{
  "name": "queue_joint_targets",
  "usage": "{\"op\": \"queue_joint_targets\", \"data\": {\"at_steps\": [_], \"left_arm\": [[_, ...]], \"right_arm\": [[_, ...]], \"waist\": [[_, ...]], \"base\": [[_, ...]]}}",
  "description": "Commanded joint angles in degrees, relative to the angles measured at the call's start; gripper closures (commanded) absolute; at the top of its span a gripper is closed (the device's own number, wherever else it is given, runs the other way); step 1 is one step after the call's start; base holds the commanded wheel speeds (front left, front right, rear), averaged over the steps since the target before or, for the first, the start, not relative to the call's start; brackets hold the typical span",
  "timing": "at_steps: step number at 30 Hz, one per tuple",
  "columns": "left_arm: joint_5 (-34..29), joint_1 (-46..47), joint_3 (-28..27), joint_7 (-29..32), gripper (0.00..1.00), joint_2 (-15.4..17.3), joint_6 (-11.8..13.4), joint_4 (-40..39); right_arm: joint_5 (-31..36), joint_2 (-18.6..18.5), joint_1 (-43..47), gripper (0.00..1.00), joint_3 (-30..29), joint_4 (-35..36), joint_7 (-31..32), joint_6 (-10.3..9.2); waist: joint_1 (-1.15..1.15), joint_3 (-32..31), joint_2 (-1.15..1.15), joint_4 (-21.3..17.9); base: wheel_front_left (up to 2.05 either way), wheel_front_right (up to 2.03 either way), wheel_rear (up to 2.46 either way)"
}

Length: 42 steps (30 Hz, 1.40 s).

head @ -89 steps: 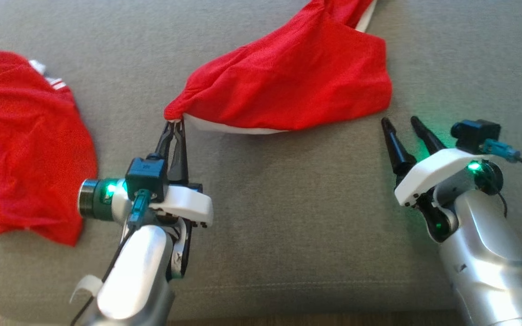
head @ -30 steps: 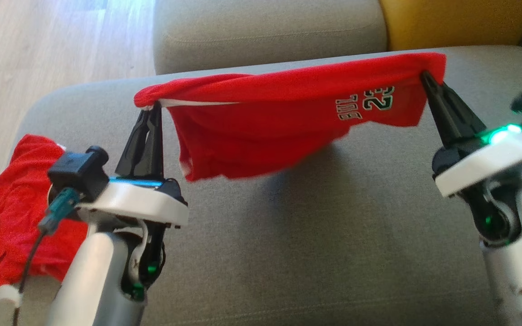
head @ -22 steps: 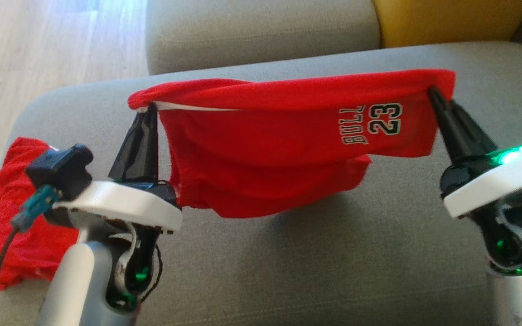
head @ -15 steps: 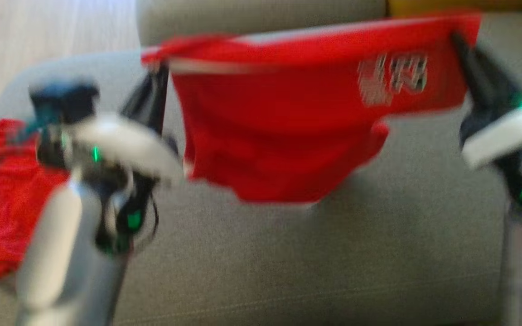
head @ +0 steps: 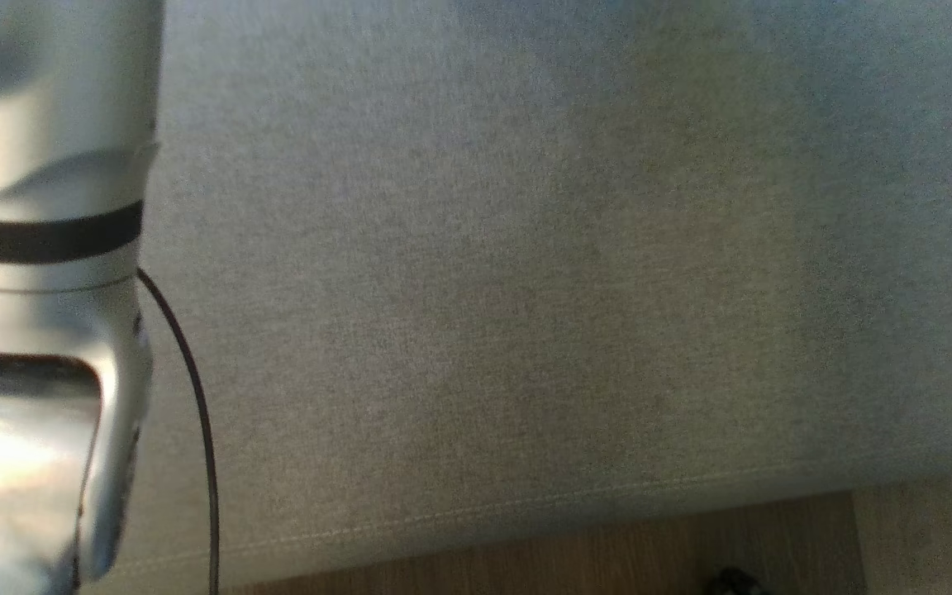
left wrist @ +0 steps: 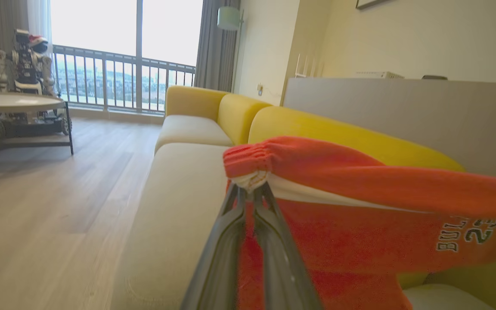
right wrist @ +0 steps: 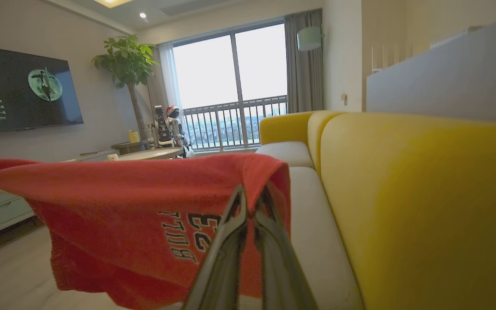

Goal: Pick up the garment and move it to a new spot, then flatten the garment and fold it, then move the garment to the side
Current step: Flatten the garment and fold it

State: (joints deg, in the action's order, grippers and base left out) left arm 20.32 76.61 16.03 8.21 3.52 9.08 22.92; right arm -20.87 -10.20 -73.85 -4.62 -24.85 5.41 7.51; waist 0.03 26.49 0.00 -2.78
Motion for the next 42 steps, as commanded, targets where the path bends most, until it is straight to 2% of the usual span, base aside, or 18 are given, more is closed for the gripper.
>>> {"op": "queue_joint_targets", "data": {"at_steps": [1, 5, 8, 12, 19, 26, 32, 42], "left_arm": [[0.12, 0.83, -0.72, -2.0, 1.0, 1.41, 0.03, 1.45], [0.9, -1.04, 1.42, -6.02, 1.0, 0.36, -1.38, 7.72], [0.98, -5.14, 3.63, -7.81, 1.0, 0.05, -2.49, 11.23], [0.66, -11.53, 6.58, -8.2, 1.0, 0.28, -4.6, 15.17], [0.72, -19.56, 9.23, -7.05, 1.0, 2.1, -7.07, 19.33], [-2.41, -25.17, 14.22, -4.11, 1.0, 5.16, -8.78, 21.61], [-3.13, -29.19, 16.62, -2.96, 1.0, 6.1, -9.54, 21.35], [-3.35, -36.05, 19.15, -1.46, 1.0, 9.03, -10.29, 18.37]], "right_arm": [[-0.63, 0.43, -0.67, 1.0, 0.73, -1.39, -2.25, -0.02], [-1.97, 0.36, 1.57, 1.0, 4.08, -8.47, -5.52, -0.02], [-4.12, -0.31, 4.81, 1.0, 7.29, -12.84, -5.49, -0.02], [-6.57, -2.64, 9.0, 1.0, 12.52, -18.44, -1.39, -0.02], [-10.62, -5.28, 12.78, 1.0, 17.75, -24.15, 5.25, -0.02], [-12.85, -8.18, 16.35, 1.0, 25.61, -26.15, 10.45, -0.02], [-13.75, -11.42, 18.89, 1.0, 32.77, -25.99, 13.75, -0.02], [-21.55, -16.27, 24.44, 1.0, 39.63, -23.25, 22.2, -0.02]], "waist": [[-0.03, 4.34, 0.0, 0.14], [-0.03, 5.05, 0.0, 0.76], [-0.03, 4.75, 0.0, 1.31], [-0.03, 3.64, 0.0, 1.86], [-0.03, 0.79, 0.0, 2.09], [-0.03, -3.12, 0.0, 2.05], [-0.03, -6.14, 0.0, 2.04], [-0.03, -11.71, 0.0, 1.68]], "base": [[0.0, 0.0, 0.0], [0.0, 0.0, 0.0], [0.0, 0.0, 0.0], [0.0, 0.0, 0.0], [0.0, 0.0, 0.0], [0.0, 0.0, 0.0], [0.0, 0.0, 0.0], [0.0, 0.0, 0.0]]}}
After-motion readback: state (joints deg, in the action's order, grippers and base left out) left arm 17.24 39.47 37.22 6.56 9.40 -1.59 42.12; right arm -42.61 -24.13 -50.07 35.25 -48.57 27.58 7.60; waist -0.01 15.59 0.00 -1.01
